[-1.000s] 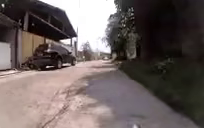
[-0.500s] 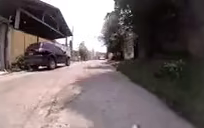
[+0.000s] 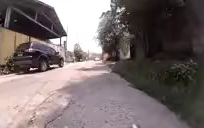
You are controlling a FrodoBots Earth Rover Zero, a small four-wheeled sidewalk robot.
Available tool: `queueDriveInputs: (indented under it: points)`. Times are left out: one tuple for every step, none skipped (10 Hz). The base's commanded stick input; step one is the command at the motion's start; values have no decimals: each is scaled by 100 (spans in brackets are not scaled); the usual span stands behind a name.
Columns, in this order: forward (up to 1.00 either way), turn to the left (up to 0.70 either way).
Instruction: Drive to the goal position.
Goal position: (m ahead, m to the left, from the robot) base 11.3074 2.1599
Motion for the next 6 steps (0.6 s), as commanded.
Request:
queueDriveInputs:
  points:
    - [100, 0]
    - [100, 0]
    - [100, 0]
    - [100, 0]
    - [100, 0]
    - [100, 0]
